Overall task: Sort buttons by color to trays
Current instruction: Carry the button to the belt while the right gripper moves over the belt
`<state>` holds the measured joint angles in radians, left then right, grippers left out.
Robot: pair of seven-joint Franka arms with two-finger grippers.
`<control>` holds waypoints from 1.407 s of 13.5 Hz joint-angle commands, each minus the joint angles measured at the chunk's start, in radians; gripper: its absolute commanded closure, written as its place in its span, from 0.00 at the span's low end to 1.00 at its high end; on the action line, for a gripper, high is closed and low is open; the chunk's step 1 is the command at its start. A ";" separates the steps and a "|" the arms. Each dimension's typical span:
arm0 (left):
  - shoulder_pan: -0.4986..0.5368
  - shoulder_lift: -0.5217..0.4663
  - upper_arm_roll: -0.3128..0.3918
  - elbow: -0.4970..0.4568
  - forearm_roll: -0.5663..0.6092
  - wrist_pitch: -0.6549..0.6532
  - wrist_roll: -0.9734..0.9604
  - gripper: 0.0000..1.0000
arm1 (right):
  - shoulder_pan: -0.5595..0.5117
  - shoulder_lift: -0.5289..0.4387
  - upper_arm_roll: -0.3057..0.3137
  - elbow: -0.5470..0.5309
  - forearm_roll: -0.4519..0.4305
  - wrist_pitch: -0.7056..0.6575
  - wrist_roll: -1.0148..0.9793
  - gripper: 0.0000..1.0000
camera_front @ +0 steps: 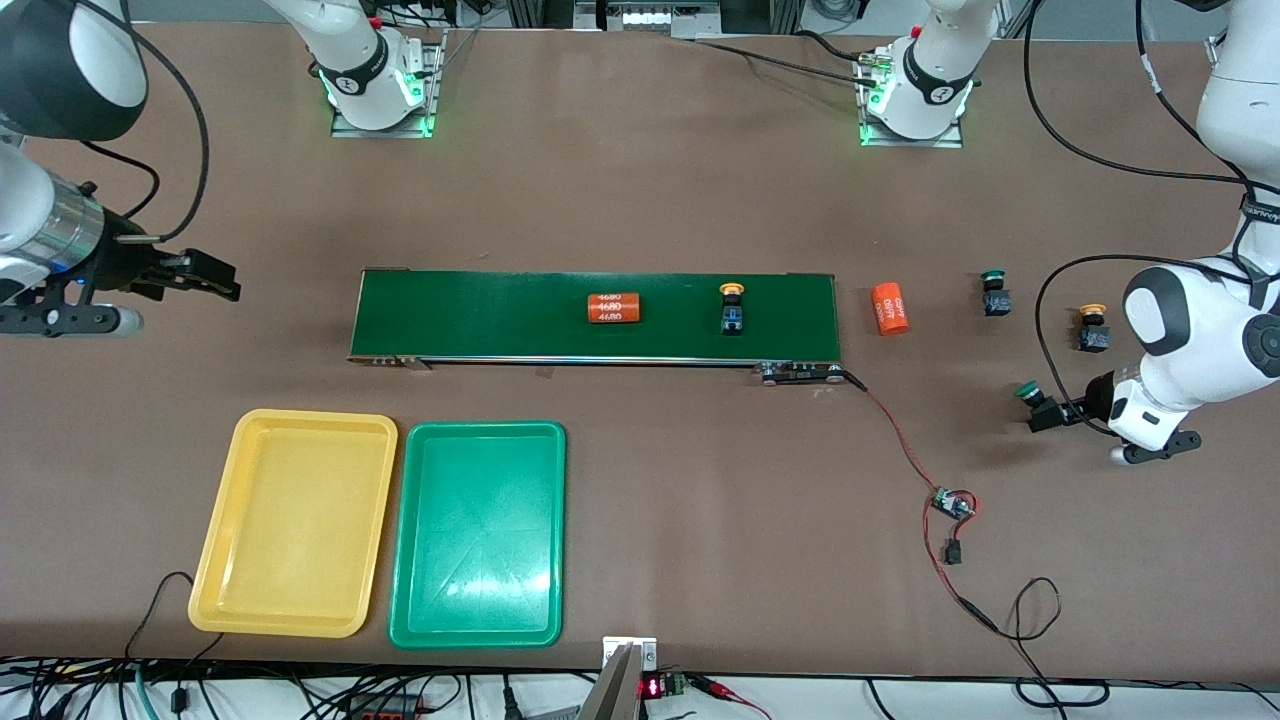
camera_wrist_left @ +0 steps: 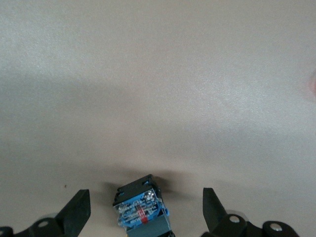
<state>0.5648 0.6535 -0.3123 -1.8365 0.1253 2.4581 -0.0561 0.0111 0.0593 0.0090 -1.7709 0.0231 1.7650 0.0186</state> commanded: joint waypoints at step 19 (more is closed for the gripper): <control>-0.259 -0.245 -0.099 -0.023 0.017 -0.329 0.079 0.80 | 0.342 -0.247 0.057 -0.513 0.008 0.341 0.334 0.00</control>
<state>0.3714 0.4582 -0.3925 -1.8336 0.1391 2.1540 0.0225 0.3105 -0.2225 0.0675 -2.2822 0.0263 2.0590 0.3235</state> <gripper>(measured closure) 0.590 0.000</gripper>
